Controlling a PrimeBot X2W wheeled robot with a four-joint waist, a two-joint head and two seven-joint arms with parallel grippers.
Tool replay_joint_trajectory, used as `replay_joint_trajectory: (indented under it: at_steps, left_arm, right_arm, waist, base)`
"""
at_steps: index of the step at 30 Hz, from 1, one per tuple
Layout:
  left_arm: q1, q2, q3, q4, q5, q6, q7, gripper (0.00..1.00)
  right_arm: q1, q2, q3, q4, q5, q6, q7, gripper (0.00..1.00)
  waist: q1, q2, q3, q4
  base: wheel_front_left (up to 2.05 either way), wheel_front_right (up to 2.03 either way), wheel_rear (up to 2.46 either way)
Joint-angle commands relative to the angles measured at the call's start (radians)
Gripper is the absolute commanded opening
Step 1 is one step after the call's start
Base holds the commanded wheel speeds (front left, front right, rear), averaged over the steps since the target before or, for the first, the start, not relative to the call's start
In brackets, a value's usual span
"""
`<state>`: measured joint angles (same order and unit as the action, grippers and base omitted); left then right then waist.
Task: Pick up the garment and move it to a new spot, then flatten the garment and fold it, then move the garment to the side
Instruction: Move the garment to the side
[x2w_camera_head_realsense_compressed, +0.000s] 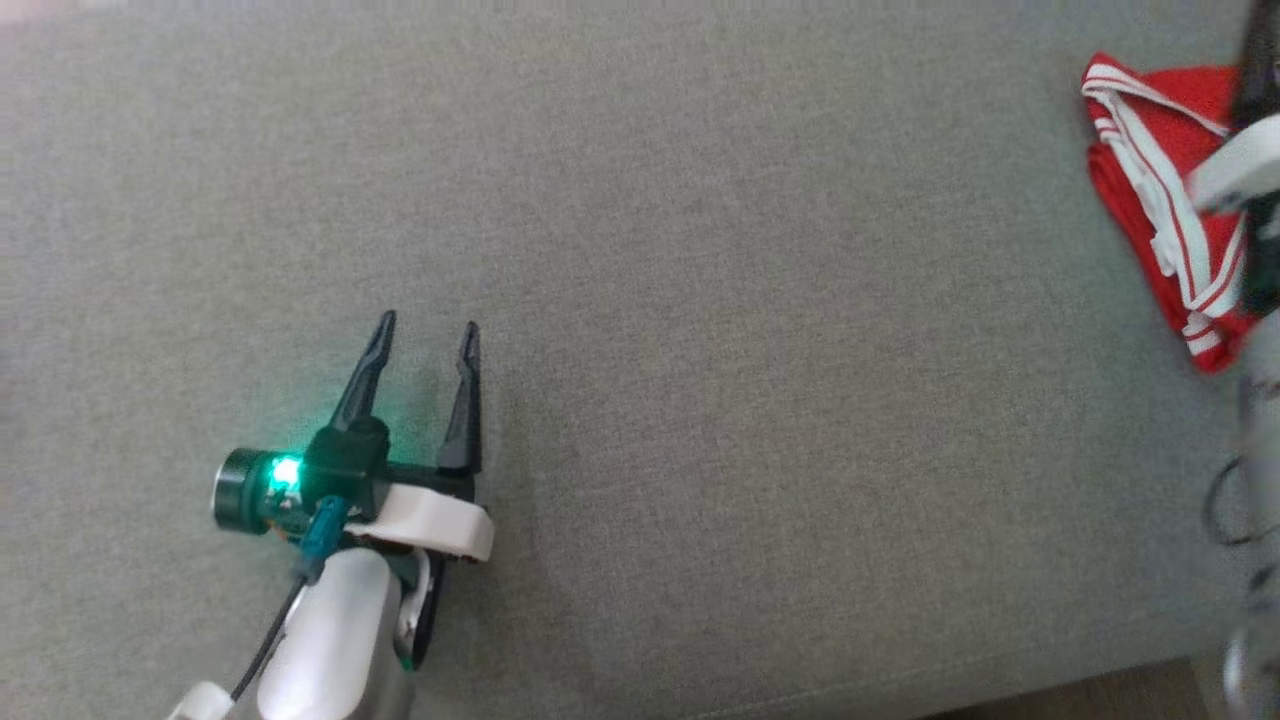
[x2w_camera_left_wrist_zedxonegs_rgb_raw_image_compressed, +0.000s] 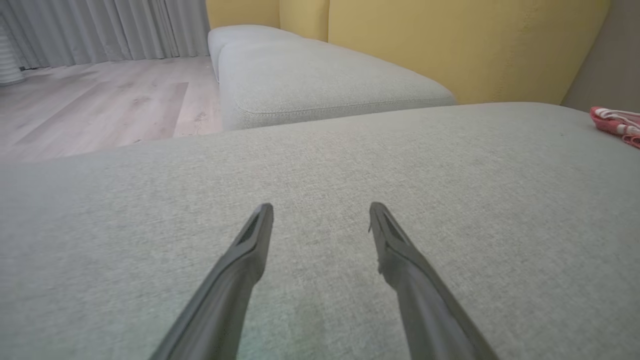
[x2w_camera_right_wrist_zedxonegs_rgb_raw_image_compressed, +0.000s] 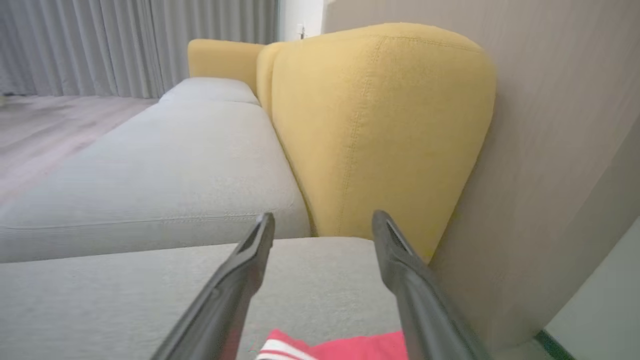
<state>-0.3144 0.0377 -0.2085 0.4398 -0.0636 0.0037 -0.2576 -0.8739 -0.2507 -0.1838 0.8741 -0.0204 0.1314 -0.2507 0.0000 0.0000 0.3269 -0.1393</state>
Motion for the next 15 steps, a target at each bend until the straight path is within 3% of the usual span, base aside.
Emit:
replay_joint_trajectory:
  at_steps: [1,9,15]
  left_arm:
    - [0.003,0.014,0.039,-0.029,-0.004,0.011,-0.004,1.00]
    - [0.024,0.013,0.081,-0.030,0.001,0.012,-0.004,1.00]
    - [0.047,0.013,0.109,-0.028,-0.009,0.018,-0.004,1.00]
  right_arm:
    - [0.008,0.008,0.022,-0.045,0.012,-0.001,-0.011,1.00]
    - [0.213,0.118,0.130,-0.206,0.128,-0.001,-0.011,1.00]
    - [0.339,0.176,0.141,-0.248,0.183,-0.001,-0.011,1.00]
  waist:
    - [0.0000,0.0000,-0.016,0.006]
    - [0.0000,0.0000,-0.081,0.042]
    - [0.0000,0.0000,-0.124,0.073]
  base:
    - [0.00,0.00,0.00]
    - [0.00,0.00,0.00]
    - [0.00,0.00,0.00]
